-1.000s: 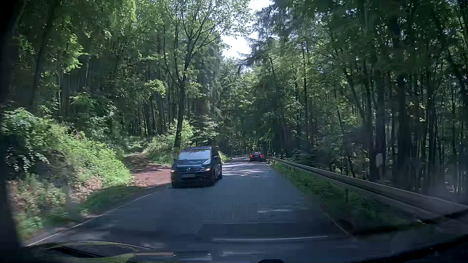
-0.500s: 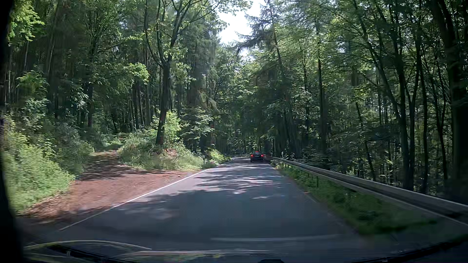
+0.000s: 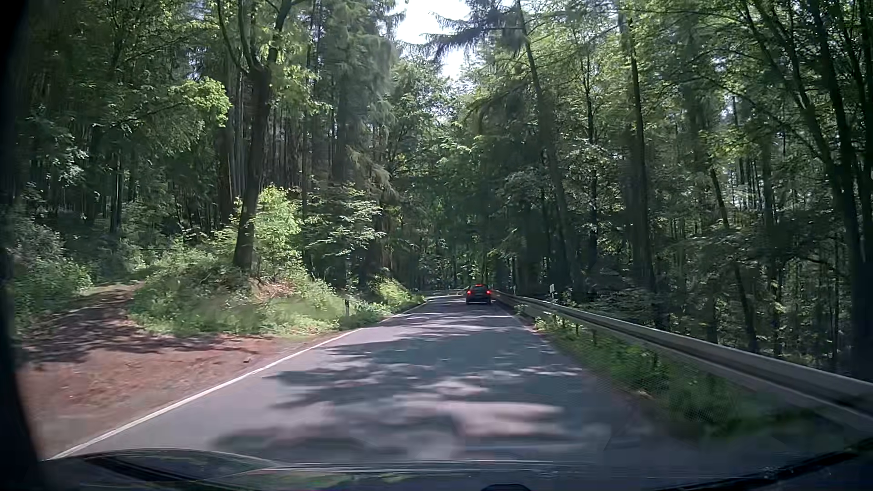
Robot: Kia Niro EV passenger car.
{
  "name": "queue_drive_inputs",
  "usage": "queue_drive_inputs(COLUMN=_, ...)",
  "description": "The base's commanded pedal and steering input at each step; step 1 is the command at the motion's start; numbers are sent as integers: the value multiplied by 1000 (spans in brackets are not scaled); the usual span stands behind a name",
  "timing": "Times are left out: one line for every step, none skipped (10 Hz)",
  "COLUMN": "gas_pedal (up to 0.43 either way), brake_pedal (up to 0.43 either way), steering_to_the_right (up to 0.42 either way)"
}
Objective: Follow the waypoints while adhering to traffic rules and regulations
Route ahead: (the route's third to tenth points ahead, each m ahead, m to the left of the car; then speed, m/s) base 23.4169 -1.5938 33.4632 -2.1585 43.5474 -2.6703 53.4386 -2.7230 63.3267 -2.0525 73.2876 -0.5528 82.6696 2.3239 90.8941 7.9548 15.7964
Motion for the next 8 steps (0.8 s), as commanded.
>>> queue_drive_inputs(gas_pedal=20, brake_pedal=0, steering_to_the_right=1)
queue_drive_inputs(gas_pedal=20, brake_pedal=0, steering_to_the_right=1)
queue_drive_inputs(gas_pedal=20, brake_pedal=0, steering_to_the_right=0)
queue_drive_inputs(gas_pedal=20, brake_pedal=0, steering_to_the_right=0)
queue_drive_inputs(gas_pedal=20, brake_pedal=0, steering_to_the_right=0)
queue_drive_inputs(gas_pedal=20, brake_pedal=0, steering_to_the_right=-1)
queue_drive_inputs(gas_pedal=20, brake_pedal=0, steering_to_the_right=-1)
queue_drive_inputs(gas_pedal=20, brake_pedal=0, steering_to_the_right=-1)
